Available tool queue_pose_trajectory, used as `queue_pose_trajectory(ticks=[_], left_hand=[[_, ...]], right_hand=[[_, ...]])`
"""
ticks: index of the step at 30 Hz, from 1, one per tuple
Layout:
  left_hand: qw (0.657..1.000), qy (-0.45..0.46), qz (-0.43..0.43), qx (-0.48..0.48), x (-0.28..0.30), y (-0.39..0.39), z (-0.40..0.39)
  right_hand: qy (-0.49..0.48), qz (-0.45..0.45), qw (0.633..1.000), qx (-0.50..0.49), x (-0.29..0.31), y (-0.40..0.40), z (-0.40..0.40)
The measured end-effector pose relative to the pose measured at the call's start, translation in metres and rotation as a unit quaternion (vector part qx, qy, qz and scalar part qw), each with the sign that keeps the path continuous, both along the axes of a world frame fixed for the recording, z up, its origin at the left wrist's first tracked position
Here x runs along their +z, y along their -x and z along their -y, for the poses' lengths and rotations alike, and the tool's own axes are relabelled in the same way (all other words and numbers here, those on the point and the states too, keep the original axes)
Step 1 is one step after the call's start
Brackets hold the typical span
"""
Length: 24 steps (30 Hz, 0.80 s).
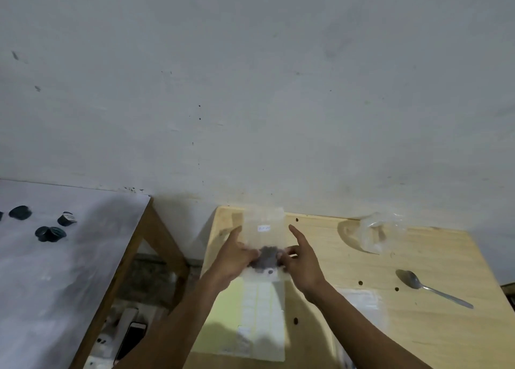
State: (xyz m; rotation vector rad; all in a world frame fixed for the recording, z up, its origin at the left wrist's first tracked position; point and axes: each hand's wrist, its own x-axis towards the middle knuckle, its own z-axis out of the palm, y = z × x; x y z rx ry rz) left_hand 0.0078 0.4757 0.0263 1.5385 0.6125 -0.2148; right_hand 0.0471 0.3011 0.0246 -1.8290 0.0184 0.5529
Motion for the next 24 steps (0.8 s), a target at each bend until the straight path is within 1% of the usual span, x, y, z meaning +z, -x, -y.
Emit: queue_pose_trajectory(ticks=[3,6,11,14,16,19,21,22,24], left_hand=[[0.994,-0.089,-0.049,-0.049,-0.037,-0.008,0.0],[0.983,-0.161,-0.072,-0.06,-0.054,-0.022,-0.002],[0.963,-0.243,-0.063,-0.094,-0.07,-0.043,-0.009],[0.959,-0.262,-0.063,-0.093,-0.081,-0.052,-0.011],[0.952,-0.282,-0.079,-0.093,-0.087,-0.055,-0.01],[0.924,-0.344,-0.123,-0.115,-0.093,-0.055,-0.008],[0.911,-0.369,-0.141,-0.119,-0.09,-0.052,-0.007],[0.911,-0.372,-0.141,-0.105,-0.087,-0.05,-0.006],[0.918,-0.379,-0.1,-0.064,-0.075,-0.043,0.002]], right_hand=[[0.044,-0.024,0.999,-0.004,-0.018,-0.012,-0.006],[0.069,-0.036,0.997,0.029,-0.028,-0.021,-0.012],[0.143,-0.011,0.986,0.085,-0.04,-0.036,-0.023],[0.189,0.01,0.978,0.09,-0.06,-0.046,-0.029],[0.212,0.008,0.972,0.102,-0.075,-0.049,-0.028],[0.275,0.037,0.949,0.146,-0.073,-0.047,-0.027],[0.259,0.06,0.953,0.143,-0.056,-0.045,-0.021],[0.242,0.073,0.958,0.135,-0.053,-0.044,-0.014],[0.224,0.08,0.965,0.112,-0.043,-0.041,0.005]])
